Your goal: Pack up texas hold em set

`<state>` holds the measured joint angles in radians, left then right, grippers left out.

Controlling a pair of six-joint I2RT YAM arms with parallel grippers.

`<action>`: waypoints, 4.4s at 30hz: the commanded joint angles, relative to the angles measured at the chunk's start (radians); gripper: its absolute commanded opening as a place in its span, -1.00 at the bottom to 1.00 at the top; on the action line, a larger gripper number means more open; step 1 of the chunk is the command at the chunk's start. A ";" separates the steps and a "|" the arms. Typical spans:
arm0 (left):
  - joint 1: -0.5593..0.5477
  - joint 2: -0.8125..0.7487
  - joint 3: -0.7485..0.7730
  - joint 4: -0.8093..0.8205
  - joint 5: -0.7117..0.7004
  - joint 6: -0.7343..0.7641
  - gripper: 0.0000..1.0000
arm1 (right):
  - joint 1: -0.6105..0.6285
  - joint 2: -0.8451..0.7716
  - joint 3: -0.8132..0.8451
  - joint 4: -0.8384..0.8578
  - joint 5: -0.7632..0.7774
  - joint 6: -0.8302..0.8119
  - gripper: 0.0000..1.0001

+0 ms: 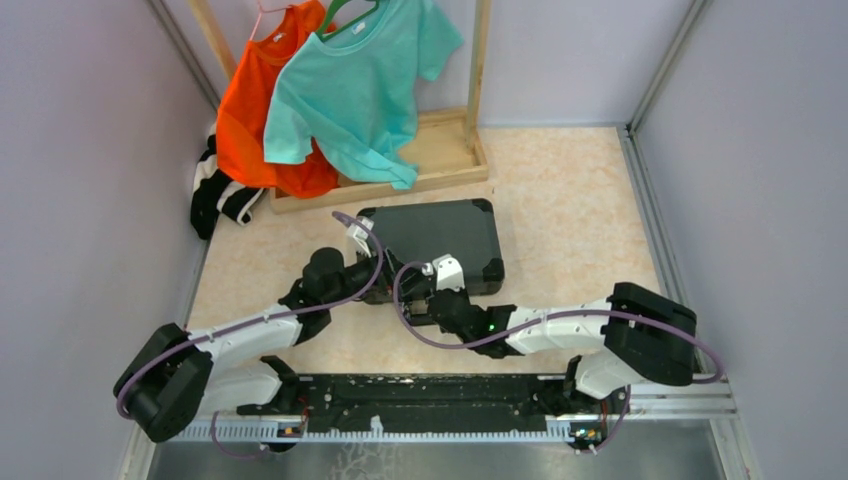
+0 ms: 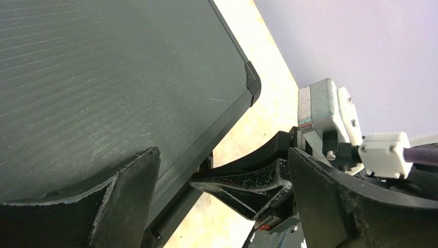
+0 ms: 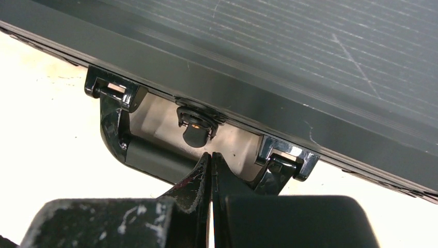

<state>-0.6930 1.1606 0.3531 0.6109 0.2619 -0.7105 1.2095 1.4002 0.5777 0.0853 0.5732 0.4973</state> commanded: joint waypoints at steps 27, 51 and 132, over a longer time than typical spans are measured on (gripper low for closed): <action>0.054 0.040 -0.104 -0.278 0.023 -0.032 0.99 | 0.032 0.094 0.036 0.123 0.001 0.034 -1.00; 0.075 0.019 -0.113 -0.269 0.051 -0.029 0.99 | 0.003 0.009 -0.010 0.105 -0.030 0.057 -1.00; 0.092 0.025 -0.113 -0.283 0.065 -0.016 0.99 | -0.076 0.297 -0.044 0.233 -0.109 0.095 -1.00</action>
<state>-0.6163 1.1229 0.3046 0.6209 0.3775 -0.7650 1.1957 1.5497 0.5434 0.2913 0.6014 0.5842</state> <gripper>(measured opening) 0.987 0.002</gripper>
